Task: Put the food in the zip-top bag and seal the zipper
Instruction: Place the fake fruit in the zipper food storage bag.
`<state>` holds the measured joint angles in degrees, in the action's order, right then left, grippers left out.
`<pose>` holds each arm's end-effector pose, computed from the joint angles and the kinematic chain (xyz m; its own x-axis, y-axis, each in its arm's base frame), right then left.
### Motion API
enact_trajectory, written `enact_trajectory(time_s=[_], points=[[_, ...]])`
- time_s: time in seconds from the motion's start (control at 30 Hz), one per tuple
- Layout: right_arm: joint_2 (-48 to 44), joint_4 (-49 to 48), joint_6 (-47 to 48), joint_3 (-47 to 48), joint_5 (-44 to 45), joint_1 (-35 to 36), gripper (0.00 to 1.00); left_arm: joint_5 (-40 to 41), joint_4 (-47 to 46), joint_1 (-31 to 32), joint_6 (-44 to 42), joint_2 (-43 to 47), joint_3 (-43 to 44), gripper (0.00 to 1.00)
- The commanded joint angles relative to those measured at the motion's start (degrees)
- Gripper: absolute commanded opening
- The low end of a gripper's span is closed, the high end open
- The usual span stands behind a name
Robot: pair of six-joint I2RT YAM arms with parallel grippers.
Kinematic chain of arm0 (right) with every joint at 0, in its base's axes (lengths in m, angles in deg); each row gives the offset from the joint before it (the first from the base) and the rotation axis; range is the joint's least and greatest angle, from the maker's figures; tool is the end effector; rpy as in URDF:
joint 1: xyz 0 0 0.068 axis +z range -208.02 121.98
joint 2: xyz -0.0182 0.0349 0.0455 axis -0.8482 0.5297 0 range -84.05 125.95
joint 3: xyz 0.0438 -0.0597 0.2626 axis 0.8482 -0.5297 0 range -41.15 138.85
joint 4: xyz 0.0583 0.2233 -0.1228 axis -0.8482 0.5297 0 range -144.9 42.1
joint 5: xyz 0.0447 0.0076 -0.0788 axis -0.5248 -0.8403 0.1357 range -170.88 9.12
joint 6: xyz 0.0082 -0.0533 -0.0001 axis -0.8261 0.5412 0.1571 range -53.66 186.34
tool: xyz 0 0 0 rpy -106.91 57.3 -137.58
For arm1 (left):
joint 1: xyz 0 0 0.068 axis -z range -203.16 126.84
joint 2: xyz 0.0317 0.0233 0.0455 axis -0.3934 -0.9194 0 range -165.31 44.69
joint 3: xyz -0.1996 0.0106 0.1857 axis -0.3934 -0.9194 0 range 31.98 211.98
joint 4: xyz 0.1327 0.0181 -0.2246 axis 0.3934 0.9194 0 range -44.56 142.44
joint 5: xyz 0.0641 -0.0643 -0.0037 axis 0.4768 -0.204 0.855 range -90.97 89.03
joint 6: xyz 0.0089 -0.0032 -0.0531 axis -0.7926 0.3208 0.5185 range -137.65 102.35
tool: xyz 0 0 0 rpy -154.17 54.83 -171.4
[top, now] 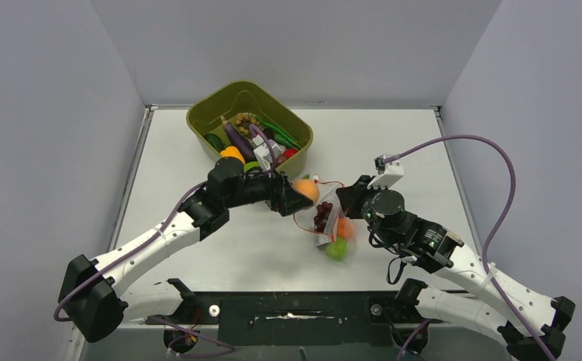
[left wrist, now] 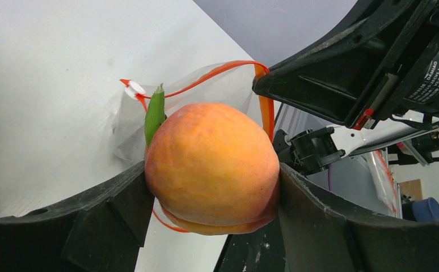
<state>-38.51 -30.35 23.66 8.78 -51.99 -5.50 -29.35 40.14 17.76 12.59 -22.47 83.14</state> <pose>0.1191 0.1272 0.3443 -0.4381 0.4041 -0.8030 -0.1658 0.8416 0.5140 0.1952 -0.1916 0.3274 -0.5893 -0.0756 -0.8044 0.7320 0.3712 -0.5712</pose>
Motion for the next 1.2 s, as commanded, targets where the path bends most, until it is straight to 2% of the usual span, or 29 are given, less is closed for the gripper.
enact_trajectory(time_s=[0.0,0.17,0.3,0.6,1.17], points=[[-0.92,-5.31,-1.0,0.25,0.48,-0.33,0.0,6.79,-7.19,3.44,-0.38,-1.46,-2.08,0.49],[-1.24,-6.95,0.15,-0.41,-2.1,-0.33,0.0,13.21,-5.1,5.6,-2.6,-3.76,-1.15,0.49],[-1.98,-8.38,0.06,-1.46,-2.56,-0.36,0.0,14.45,-4.45,6.42,-3.38,-4.64,-1.0,0.48],[-1.68,-8.03,-0.26,-1.32,-2.34,-0.33,0.0,10.72,-8.93,7.24,0.66,-5.7,-2.15,0.49],[-2.03,-6.78,-1.65,-1.48,-1.84,-0.33,0.0,8.35,-11.07,12.21,0.98,-9.25,-0.42,0.49]])
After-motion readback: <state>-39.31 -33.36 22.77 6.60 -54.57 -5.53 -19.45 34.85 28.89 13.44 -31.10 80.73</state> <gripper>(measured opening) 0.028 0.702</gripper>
